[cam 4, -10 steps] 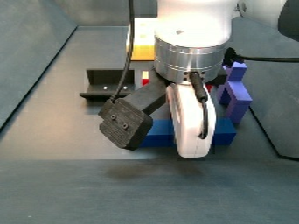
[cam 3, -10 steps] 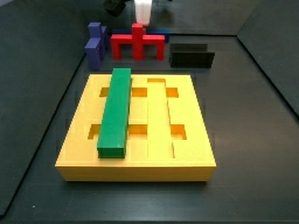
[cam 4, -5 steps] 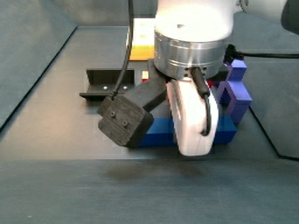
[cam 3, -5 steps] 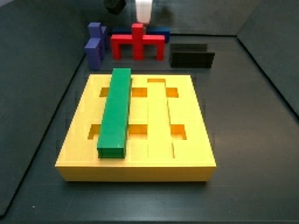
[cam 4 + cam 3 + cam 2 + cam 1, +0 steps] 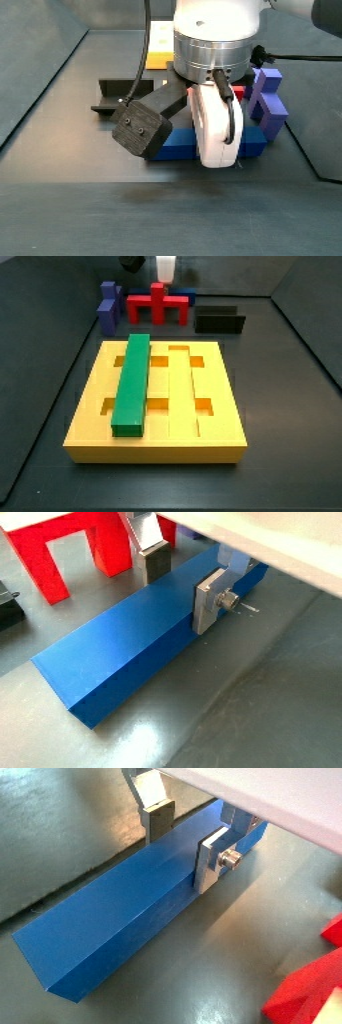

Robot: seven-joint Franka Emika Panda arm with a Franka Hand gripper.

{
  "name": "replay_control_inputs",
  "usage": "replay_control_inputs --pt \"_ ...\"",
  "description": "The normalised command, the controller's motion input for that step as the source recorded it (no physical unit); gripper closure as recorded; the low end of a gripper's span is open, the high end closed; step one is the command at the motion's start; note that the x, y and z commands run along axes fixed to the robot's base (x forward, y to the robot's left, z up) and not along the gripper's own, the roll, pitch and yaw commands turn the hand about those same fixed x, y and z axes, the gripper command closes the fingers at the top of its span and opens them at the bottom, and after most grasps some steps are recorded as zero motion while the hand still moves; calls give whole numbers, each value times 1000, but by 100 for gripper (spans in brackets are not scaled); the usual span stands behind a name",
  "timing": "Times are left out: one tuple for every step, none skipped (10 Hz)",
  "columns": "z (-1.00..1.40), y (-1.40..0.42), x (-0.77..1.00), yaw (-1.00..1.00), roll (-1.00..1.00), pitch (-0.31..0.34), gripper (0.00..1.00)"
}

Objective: Pick up the blue object. Move up. Move to above the board. Insert the blue object.
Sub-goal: Pick up the blue object, then move up, then move to above the board.

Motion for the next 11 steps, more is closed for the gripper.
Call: replay_control_inputs --pt "0 0 0 0 0 0 100" --pt "0 0 0 0 0 0 100" --pt "0 0 0 0 0 0 100" --pt "0 0 0 0 0 0 100" --pt "833 0 0 0 0 0 100" --pt "816 49 -48 -7 -4 29 100" --pt "458 31 -75 -13 11 74 100" --pt "265 18 -37 -10 28 68 100" --pt "1400 0 0 0 0 0 100" --pt "1400 -5 -11 0 -25 14 100" --pt "1400 -8 -33 5 16 39 100"
